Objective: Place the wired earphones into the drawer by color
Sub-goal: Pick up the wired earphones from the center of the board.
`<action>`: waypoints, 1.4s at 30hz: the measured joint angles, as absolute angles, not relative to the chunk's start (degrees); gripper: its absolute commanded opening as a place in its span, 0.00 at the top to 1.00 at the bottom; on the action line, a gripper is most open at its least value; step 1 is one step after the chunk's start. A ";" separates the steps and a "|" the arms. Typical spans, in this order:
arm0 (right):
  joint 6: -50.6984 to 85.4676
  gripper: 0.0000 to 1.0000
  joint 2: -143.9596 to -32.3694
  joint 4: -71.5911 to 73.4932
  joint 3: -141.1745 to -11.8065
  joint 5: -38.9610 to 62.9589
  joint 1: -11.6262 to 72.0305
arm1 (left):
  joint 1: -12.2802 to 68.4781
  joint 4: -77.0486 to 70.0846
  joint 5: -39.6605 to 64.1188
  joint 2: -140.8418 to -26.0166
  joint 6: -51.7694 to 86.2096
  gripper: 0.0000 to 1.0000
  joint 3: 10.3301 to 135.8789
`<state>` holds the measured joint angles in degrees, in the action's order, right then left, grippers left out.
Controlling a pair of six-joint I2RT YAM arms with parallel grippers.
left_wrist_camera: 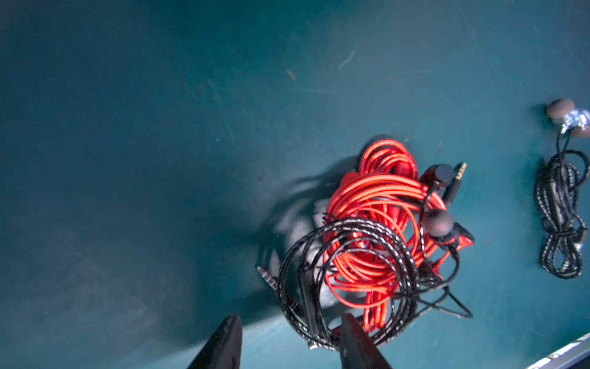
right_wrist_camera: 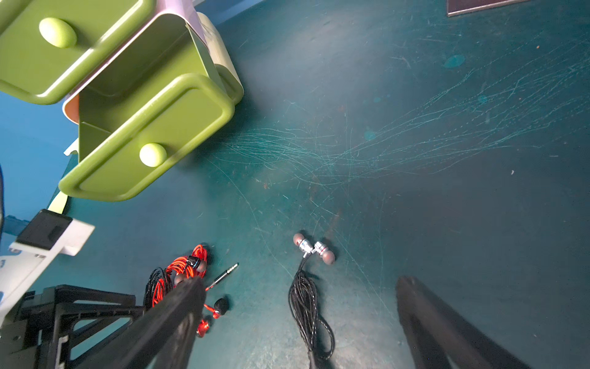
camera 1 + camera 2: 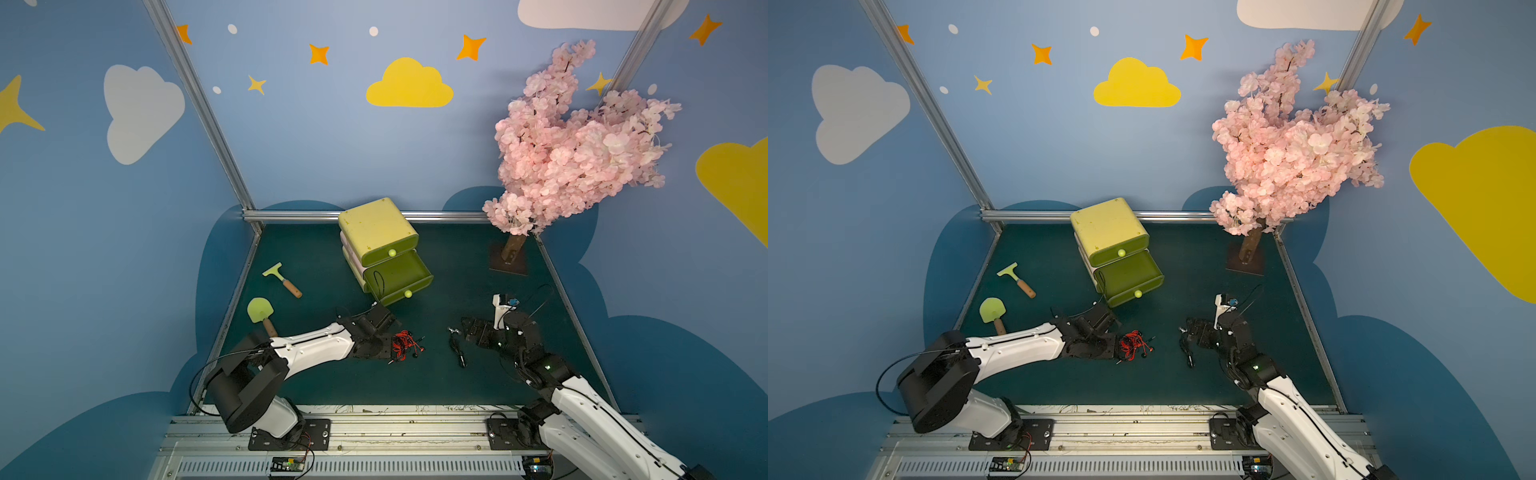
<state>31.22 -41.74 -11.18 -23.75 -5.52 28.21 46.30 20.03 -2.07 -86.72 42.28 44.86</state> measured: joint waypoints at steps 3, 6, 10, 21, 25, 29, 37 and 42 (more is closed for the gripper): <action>31.22 0.01 -41.74 -10.96 -23.75 -5.50 28.16 | 46.48 19.88 -2.15 -86.94 42.48 0.51 44.86; 31.20 0.02 -41.74 -10.94 -23.75 -5.50 28.16 | 46.63 19.53 -2.17 -87.24 42.65 0.52 44.86; 31.18 0.02 -41.74 -10.94 -23.73 -5.50 28.16 | 46.83 19.00 -2.15 -87.66 42.85 0.57 44.86; 31.07 0.02 -41.74 -10.70 -23.40 -5.45 27.83 | 47.33 17.26 -1.85 -89.91 43.40 0.74 44.91; 31.07 0.02 -41.74 -10.52 -23.33 -5.43 27.83 | 47.66 16.99 -1.69 -89.95 43.68 0.77 44.91; 31.05 0.02 -41.74 -10.44 -23.29 -5.37 27.83 | 47.79 16.99 -1.72 -89.95 44.01 0.79 44.91; 31.03 0.02 -41.76 -10.09 -23.22 -5.34 27.77 | 48.07 17.10 -1.96 -89.10 44.40 0.85 44.91; 31.03 0.02 -41.76 -10.07 -23.22 -5.30 27.57 | 48.18 17.58 -2.26 -87.33 44.45 0.86 44.91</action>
